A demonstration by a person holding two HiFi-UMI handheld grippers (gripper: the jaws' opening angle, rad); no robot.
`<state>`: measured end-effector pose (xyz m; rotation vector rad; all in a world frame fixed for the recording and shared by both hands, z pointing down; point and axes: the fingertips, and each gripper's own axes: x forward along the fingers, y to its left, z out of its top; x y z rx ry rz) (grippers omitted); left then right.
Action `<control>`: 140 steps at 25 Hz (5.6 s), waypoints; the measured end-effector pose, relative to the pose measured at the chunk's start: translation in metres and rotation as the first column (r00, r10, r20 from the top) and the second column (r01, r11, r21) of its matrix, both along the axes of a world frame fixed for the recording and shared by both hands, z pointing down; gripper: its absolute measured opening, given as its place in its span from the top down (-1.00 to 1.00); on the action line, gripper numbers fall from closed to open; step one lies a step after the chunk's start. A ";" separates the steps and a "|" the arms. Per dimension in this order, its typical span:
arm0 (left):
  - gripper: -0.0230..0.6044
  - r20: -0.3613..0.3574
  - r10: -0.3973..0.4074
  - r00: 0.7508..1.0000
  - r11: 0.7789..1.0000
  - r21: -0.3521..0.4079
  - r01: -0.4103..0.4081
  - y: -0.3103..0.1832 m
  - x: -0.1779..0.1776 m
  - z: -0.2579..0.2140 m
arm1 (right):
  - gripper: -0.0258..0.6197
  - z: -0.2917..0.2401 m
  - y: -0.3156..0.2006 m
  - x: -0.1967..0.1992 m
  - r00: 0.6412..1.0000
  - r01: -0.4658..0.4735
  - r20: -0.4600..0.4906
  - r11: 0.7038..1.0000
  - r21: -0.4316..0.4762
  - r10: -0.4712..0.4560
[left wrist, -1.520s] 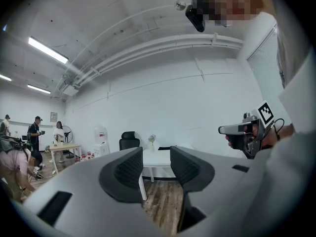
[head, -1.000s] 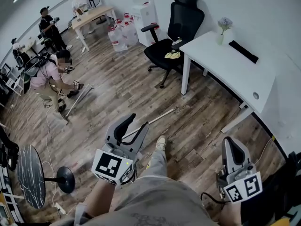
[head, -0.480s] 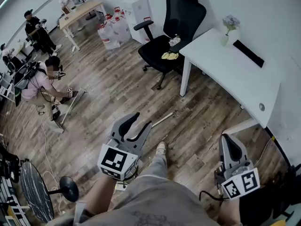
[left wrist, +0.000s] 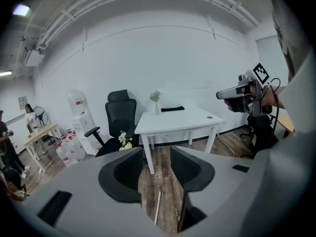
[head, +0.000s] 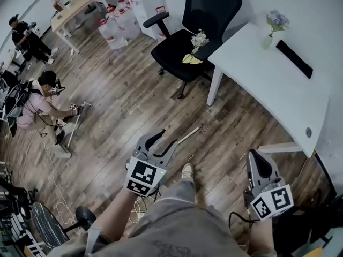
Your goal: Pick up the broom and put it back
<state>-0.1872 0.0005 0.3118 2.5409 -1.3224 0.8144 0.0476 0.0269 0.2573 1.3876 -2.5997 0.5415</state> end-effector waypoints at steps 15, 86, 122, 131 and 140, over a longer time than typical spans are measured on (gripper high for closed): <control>0.30 0.032 0.004 0.999 0.986 -0.167 0.001 -0.093 -0.024 0.130 | 0.82 0.155 -0.096 -0.007 0.994 -0.016 -0.110 0.971 -0.237 -0.011; 0.32 0.247 0.175 0.953 0.764 -0.645 0.027 -0.055 -0.029 0.974 | 0.82 0.788 -0.142 -0.015 0.939 0.308 0.022 0.812 -0.496 -0.342; 0.66 0.178 -0.025 0.984 0.970 -0.235 0.067 -0.004 -0.052 0.456 | 0.82 0.393 -0.062 -0.037 0.981 0.180 0.016 0.869 -0.461 -0.194; 0.66 0.066 -0.119 0.991 0.972 -0.195 0.130 -0.007 -0.064 0.358 | 0.82 0.279 -0.051 -0.035 0.984 0.164 -0.012 0.921 -0.353 -0.179; 0.66 -0.130 -0.233 0.964 0.968 -0.123 0.217 -0.018 -0.039 0.218 | 0.83 0.161 -0.044 -0.026 0.997 0.076 0.031 0.984 -0.161 -0.072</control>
